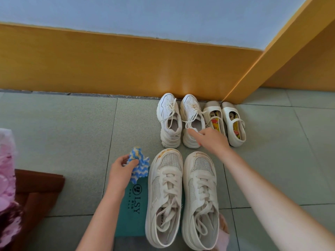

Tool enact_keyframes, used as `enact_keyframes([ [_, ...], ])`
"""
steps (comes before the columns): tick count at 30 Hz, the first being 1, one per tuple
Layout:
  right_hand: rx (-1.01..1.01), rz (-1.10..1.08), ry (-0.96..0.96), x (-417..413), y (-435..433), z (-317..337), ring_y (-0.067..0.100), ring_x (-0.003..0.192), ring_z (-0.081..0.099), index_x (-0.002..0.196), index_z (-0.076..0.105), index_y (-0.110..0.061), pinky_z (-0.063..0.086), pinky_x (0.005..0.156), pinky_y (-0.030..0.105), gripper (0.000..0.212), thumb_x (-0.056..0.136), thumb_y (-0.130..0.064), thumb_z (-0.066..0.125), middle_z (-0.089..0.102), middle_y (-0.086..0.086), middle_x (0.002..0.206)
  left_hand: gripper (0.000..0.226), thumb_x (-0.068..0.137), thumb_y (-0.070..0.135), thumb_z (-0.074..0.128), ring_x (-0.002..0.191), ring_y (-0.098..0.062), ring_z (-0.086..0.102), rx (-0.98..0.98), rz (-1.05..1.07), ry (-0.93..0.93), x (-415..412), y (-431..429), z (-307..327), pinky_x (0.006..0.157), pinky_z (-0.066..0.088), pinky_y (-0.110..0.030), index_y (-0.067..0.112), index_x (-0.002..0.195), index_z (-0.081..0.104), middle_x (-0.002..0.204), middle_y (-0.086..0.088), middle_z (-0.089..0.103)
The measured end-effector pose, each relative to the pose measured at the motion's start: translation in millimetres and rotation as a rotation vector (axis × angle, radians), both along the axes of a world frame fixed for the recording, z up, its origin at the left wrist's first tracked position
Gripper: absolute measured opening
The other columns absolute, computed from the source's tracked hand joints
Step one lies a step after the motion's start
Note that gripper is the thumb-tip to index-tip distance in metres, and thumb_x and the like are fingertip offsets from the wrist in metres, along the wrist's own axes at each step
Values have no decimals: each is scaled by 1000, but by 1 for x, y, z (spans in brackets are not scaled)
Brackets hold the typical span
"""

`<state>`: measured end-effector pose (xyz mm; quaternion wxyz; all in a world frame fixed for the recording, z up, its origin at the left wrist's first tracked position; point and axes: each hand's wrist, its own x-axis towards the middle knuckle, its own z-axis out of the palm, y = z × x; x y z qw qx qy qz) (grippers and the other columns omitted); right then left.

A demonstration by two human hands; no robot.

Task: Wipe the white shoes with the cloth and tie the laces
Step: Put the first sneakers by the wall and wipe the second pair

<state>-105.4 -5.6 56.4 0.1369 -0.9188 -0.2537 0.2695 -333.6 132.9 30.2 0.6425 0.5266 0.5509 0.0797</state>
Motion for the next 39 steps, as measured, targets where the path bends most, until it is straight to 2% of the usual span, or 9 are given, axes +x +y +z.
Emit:
enact_keyframes([
  [4,-230,199,-100,8,-4,5,17,52,41,54,37,-19,29,53,30,52,88,-59,39,42,-3,54,36,88,10,60,72,-11,58,9,-10,4,0,-1,-1,58,44,-21,5,123,53,93,-7,59],
  [8,-196,247,-185,3,-5,-1,18,54,45,54,37,-17,30,54,30,48,87,-53,41,44,-2,55,35,88,10,60,73,-11,58,9,-13,5,0,0,-1,58,44,-20,5,122,53,92,-5,59],
  [13,-221,327,-168,1,-3,-8,18,55,48,57,42,-17,34,56,30,58,87,-67,35,46,-2,55,35,88,10,60,71,-12,58,22,-17,13,0,0,-2,58,43,-20,5,122,55,87,-3,59],
  [16,-186,301,-229,0,-7,-11,16,51,43,56,45,-19,31,52,30,49,86,-58,38,46,-1,53,35,88,11,60,71,-12,58,24,-23,16,0,0,-3,57,43,-20,5,122,55,90,-6,59],
  [19,-164,211,-211,-1,-12,-9,17,60,53,67,62,-17,43,61,31,51,89,-57,39,59,2,62,38,87,12,61,72,-12,59,24,-22,13,2,1,-4,59,44,-21,5,124,54,97,-9,60],
  [24,-140,152,-165,1,-18,-10,15,51,46,53,41,-18,41,59,30,53,87,-58,40,46,-3,53,37,88,12,61,71,-12,58,26,-28,12,3,1,-3,58,43,-21,6,123,54,91,-6,59],
  [30,-156,191,-152,-3,-17,-14,15,57,50,61,48,-21,38,57,29,52,87,-65,38,49,-4,55,36,88,11,60,72,-11,58,27,-28,17,0,1,-3,59,43,-21,4,123,55,90,-5,60],
  [34,-131,149,-193,-1,-20,-12,16,60,54,60,53,-22,40,60,30,44,86,-55,43,54,-4,57,36,88,10,60,72,-12,59,27,-25,19,0,1,-3,59,44,-22,4,123,55,91,-6,60],
  [39,-69,87,-106,-1,-20,-11,11,54,49,49,36,-24,41,63,31,54,86,-62,41,57,-7,62,34,88,10,60,72,-13,59,31,-25,26,0,0,-3,59,44,-22,5,121,55,91,-7,60],
])
